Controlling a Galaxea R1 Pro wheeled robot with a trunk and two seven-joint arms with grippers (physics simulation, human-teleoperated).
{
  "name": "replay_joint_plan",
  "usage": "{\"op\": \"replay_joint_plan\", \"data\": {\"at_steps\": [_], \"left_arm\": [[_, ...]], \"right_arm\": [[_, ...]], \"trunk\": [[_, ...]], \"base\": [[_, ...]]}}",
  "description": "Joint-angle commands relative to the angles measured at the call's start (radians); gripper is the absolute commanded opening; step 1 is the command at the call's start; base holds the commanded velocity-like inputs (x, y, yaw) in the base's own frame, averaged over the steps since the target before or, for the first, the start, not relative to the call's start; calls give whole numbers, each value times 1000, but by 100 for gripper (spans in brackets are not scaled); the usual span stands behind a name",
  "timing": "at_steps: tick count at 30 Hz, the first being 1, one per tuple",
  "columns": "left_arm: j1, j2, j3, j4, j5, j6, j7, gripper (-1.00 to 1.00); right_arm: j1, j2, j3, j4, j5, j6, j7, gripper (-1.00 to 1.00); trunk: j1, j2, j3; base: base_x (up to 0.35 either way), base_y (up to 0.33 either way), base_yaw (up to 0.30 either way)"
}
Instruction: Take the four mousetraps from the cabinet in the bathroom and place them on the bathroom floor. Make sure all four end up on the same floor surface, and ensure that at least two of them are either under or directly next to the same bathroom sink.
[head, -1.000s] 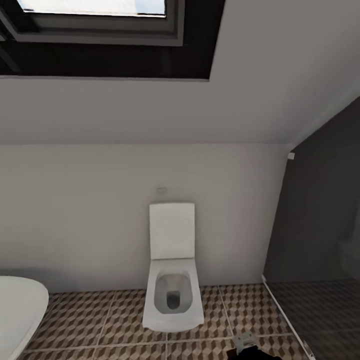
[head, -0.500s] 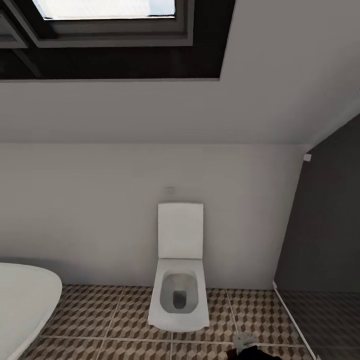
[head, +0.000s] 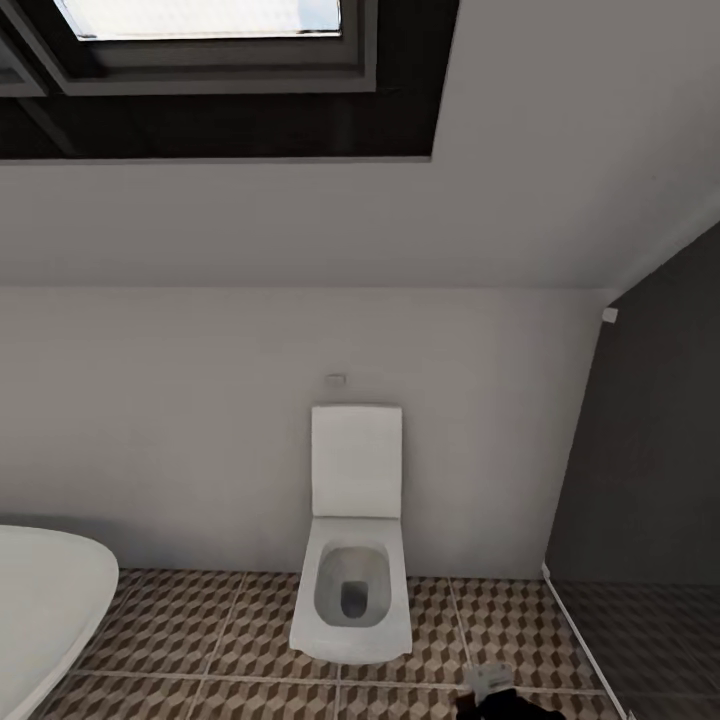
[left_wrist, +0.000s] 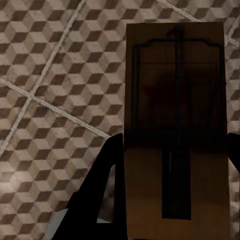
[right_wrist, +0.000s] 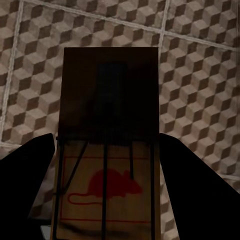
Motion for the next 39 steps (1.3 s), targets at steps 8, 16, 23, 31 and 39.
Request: {"op": "replay_joint_plan", "data": {"at_steps": [8, 16, 23, 31, 39], "left_arm": [[-4, 12, -14, -236, -19, 132, 5, -100], [-10, -33, -15, -360, -137, 297, 0, -100], [-12, -57, -17, -407, -187, 307, -1, -100], [-12, -53, -32, -452, -195, 295, -3, -100], [-12, -56, -72, -497, -211, 295, -3, -100]], "right_arm": [[-1, -5, -3, -103, 5, 16, -57, -100], [-1, 3, -19, -222, -36, 31, -110, -100], [-2, -4, -22, -237, -43, 90, -110, -100], [-7, -8, -34, -237, -40, 91, -117, -100], [-8, -38, -33, -240, -43, 92, -114, -100]], "trunk": [[0, -1, -1], [0, -1, -1], [0, -1, -1], [0, -1, -1], [0, -1, -1]], "base": [[0, 0, 0], [0, 0, 0], [0, 0, 0], [0, 0, 0], [0, 0, 0]]}}
